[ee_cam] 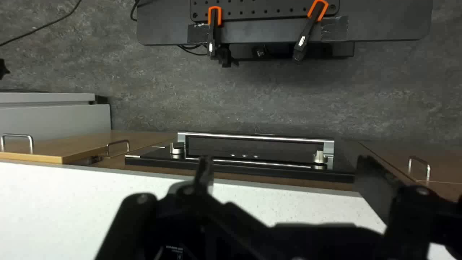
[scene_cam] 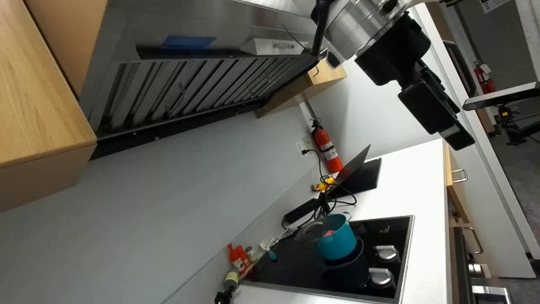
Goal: Uncover the pot and put the lid on the counter
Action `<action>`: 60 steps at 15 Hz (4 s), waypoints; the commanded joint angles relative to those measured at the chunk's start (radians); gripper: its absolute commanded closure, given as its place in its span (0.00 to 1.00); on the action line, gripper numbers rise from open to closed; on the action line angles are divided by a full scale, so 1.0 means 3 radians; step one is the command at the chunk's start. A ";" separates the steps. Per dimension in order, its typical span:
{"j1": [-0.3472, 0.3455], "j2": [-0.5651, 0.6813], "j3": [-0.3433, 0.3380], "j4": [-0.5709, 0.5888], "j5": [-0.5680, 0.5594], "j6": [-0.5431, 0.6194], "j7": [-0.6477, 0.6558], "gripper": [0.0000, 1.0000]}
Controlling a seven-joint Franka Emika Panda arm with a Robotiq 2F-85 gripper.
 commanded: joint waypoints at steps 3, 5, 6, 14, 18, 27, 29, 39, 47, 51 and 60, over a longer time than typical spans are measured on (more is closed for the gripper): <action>0.0100 0.0013 -0.0082 0.0009 -0.0026 -0.0012 0.0031 0.00; 0.0100 0.0013 -0.0082 0.0009 -0.0026 -0.0012 0.0031 0.00; 0.0100 0.0013 -0.0082 0.0009 -0.0026 -0.0012 0.0031 0.00; 0.0100 0.0013 -0.0082 0.0009 -0.0026 -0.0012 0.0031 0.00; 0.0100 0.0013 -0.0082 0.0009 -0.0026 -0.0011 0.0031 0.00; 0.0100 0.0013 -0.0082 0.0009 -0.0026 -0.0011 0.0031 0.00; 0.0100 0.0013 -0.0082 0.0009 -0.0026 -0.0012 0.0031 0.00; 0.0174 0.0082 -0.0127 -0.0134 0.0020 0.0012 -0.0038 0.00; 0.0166 0.0181 -0.0180 -0.0392 0.0086 0.0251 0.0043 0.00; 0.0136 0.0143 -0.0249 -0.0635 0.0195 0.0709 0.0188 0.00; 0.0041 0.0121 -0.0123 -0.1132 -0.0124 0.2082 0.1071 0.00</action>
